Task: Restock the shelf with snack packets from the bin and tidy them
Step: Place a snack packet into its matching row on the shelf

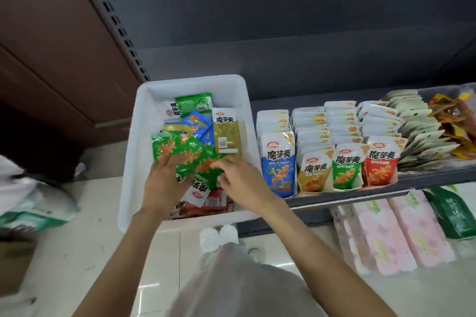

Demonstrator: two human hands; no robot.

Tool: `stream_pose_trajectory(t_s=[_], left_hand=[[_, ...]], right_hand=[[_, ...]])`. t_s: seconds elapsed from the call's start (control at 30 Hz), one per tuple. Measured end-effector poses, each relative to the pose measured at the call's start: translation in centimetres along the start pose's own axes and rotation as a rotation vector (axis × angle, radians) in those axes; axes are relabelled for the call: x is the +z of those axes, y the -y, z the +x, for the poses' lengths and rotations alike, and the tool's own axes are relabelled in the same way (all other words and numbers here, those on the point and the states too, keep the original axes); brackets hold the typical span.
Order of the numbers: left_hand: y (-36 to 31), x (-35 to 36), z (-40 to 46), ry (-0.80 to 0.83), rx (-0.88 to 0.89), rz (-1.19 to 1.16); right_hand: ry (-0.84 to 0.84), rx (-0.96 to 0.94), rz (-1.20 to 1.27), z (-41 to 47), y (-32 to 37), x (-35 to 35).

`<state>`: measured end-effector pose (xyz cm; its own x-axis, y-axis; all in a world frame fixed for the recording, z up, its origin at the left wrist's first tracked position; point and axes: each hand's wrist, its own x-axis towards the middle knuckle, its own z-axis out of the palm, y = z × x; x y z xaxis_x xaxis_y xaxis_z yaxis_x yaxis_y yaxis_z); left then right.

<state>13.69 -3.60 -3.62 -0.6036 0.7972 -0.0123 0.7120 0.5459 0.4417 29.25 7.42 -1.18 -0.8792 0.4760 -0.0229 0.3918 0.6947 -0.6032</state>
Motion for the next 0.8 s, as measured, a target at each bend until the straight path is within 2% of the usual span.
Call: stream_pose_trajectory(t_s=[0.1, 0.17, 0.23, 0.33, 0.43, 0.5, 0.53, 0.6, 0.63, 0.67, 0.73, 0.8], left_hand=[[1.9, 0.7, -0.1, 0.258, -0.091, 0.042], [1.8, 1.3, 0.0, 0.332, -0.099, 0.096], [1.5, 1.7, 0.3, 0.357, -0.079, 0.197], [1.5, 2.0, 0.8, 0.359, -0.063, 0.271], [1.5, 1.9, 1.0, 0.337, -0.062, 0.261], [1.4, 1.3, 0.9, 0.229, -0.045, 0.156], [1.3, 0.9, 0.8, 0.088, -0.009, 0.055], [0.8, -0.3, 0.6, -0.260, 0.072, -0.196], [0.2, -1.1, 0.4, -0.375, 0.049, -0.362], [-0.5, -1.9, 0.1, -0.415, -0.018, -0.547], [-2.2, -3.3, -0.3, -0.328, -0.177, -0.895], [-3.1, -3.9, -0.4, -0.137, -0.262, -1.121]], right_hand=[[0.238, 0.026, -0.288, 2.9, 0.5, 3.1], [0.244, 0.070, -0.427, 4.4, 0.2, 4.0], [0.293, 0.006, -0.545, 5.6, -0.4, 4.3], [0.385, -0.182, -0.636, 6.6, -1.0, 4.0], [0.259, -0.271, -0.690, 7.1, -1.6, 3.5], [0.190, -0.258, -0.734, 7.0, -1.8, 3.1], [0.149, -0.212, -0.714, 6.9, -1.7, 2.8], [0.022, -0.032, -0.470, 6.5, -1.0, 2.1], [-0.075, 0.068, -0.256, 6.3, -0.2, 1.7], [-0.155, 0.163, -0.006, 6.2, 0.5, 1.4], [-0.229, 0.298, 0.520, 5.8, 1.7, 0.7], [-0.168, 0.420, 0.881, 5.4, 2.4, 0.0]])
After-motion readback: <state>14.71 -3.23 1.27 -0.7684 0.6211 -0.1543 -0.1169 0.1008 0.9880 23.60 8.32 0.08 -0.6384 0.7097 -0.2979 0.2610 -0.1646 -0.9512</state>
